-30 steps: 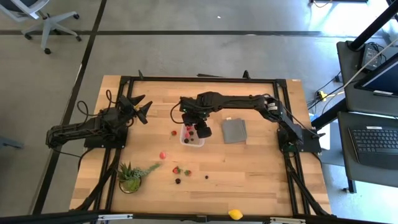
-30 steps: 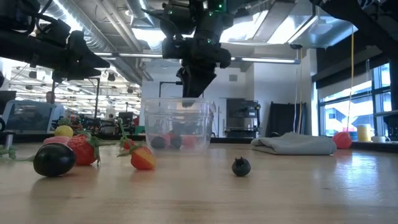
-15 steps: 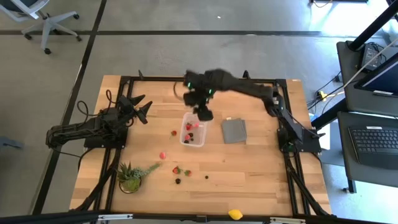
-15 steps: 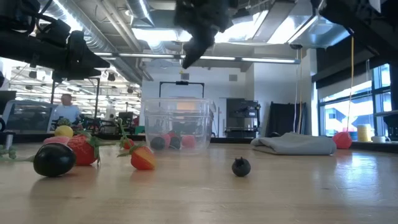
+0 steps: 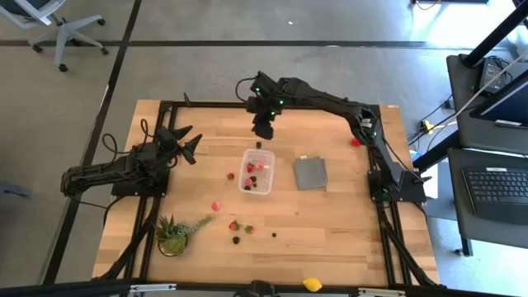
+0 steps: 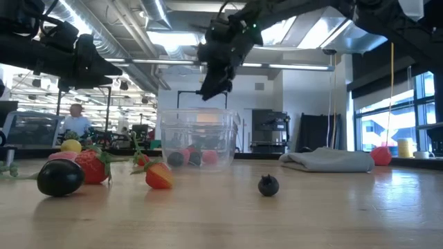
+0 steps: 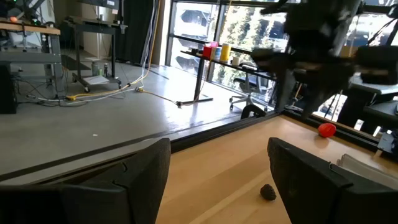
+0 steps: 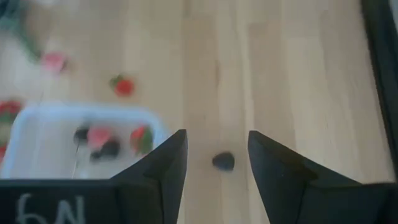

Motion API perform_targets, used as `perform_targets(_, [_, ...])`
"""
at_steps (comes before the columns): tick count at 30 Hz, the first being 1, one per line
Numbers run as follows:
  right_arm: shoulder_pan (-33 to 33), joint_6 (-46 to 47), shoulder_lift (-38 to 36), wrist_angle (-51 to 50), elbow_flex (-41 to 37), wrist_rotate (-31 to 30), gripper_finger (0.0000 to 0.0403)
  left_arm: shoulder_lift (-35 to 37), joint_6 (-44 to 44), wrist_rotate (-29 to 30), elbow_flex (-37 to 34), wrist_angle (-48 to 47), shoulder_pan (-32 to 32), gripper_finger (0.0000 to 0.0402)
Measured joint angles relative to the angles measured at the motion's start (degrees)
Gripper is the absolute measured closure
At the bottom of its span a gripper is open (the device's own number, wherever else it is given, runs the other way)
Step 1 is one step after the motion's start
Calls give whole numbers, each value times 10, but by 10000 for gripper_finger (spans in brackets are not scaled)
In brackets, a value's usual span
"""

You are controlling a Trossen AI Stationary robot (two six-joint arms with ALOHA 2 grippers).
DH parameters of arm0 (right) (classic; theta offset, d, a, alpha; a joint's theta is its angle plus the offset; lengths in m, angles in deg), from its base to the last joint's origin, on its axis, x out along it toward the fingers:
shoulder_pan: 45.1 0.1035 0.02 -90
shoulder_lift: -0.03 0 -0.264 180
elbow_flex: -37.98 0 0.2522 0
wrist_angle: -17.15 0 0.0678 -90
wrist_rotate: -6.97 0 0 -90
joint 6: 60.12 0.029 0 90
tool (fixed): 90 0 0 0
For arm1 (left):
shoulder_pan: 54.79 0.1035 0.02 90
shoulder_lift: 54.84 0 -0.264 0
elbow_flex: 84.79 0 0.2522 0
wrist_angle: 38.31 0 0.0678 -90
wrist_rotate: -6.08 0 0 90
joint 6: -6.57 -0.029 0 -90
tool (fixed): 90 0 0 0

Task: Pick and placing Produce into tupperware
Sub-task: Put the blackberry into the transparent bin

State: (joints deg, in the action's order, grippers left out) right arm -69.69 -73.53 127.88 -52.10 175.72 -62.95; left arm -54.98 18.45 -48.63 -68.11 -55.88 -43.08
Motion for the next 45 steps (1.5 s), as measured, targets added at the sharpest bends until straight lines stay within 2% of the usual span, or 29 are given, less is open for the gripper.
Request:
perform_targets(6, [17, 92, 0, 35, -66, -46, 231, 0, 0, 0, 0, 0, 0, 140])
perform_targets(10, [30, 141, 1, 46, -101, -50, 231, 0, 0, 0, 0, 0, 0, 140])
perform_targets(23, [49, 178, 1, 97, -134, -50, 231, 0, 1, 0, 0, 0, 0, 140])
perform_targets(30, [57, 411, 1, 144, -134, -59, 231, 0, 0, 0, 0, 0, 0, 140])
perform_targets(34, [57, 524, 1, 185, -134, -112, 231, 0, 0, 0, 0, 0, 0, 140])
perform_targets(36, [56, 551, 1, 193, -134, -131, 231, 0, 0, 0, 0, 0, 0, 140])
perform_targets(45, [57, 582, 1, 212, -134, -120, 231, 0, -25, 0, 0, 0, 0, 140])
